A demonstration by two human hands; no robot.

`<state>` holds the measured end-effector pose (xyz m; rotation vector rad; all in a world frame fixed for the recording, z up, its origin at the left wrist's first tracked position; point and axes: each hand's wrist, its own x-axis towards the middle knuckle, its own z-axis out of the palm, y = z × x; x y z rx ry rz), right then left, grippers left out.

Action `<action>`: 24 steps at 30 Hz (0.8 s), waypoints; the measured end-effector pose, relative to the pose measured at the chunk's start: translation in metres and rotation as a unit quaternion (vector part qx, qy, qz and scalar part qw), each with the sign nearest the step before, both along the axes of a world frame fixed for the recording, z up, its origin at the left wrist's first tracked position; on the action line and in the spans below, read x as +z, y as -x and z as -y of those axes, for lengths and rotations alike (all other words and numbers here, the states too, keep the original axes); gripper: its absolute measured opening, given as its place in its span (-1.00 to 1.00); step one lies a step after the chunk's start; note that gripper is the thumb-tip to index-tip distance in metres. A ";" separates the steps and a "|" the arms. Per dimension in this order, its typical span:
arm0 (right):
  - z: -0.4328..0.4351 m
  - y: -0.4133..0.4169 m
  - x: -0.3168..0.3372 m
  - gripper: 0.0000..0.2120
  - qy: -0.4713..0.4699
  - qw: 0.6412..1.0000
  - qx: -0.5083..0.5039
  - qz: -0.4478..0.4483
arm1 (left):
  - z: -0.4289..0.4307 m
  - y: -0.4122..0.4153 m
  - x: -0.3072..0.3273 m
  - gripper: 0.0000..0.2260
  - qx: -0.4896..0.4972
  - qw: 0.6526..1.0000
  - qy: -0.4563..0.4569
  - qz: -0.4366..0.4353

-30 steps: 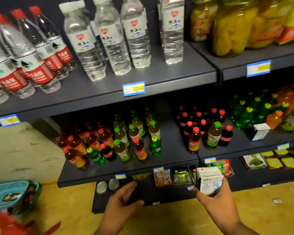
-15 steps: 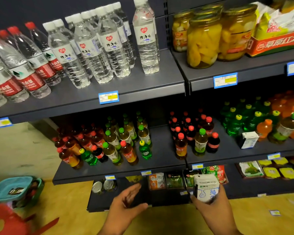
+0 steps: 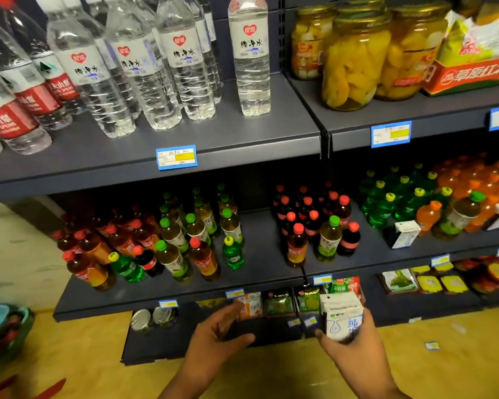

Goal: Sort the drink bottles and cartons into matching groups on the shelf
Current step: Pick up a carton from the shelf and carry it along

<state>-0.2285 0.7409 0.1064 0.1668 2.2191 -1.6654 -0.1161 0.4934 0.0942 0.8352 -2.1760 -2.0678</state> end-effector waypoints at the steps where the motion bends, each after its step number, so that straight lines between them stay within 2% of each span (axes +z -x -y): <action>1: 0.000 -0.001 -0.001 -0.28 -0.001 1.000 0.003 0.000 | 0.001 0.001 -0.002 -0.38 0.003 1.000 -0.005 0.000; 6: -0.002 0.007 0.005 -0.28 0.001 1.000 0.003 -0.003 | 0.002 0.007 0.003 -0.44 0.004 1.000 -0.002 -0.004; 12: -0.017 0.034 0.006 -0.31 -0.005 0.999 -0.001 -0.039 | -0.002 0.021 0.006 -0.42 0.019 1.000 -0.003 -0.004; 20: -0.072 0.100 -0.003 -0.29 0.020 0.999 -0.009 -0.046 | -0.067 0.086 0.015 -0.42 0.014 1.000 0.007 -0.003; 24: -0.113 0.148 -0.007 -0.29 0.025 0.999 0.002 -0.043 | -0.116 0.128 0.026 -0.36 0.027 1.000 0.007 0.002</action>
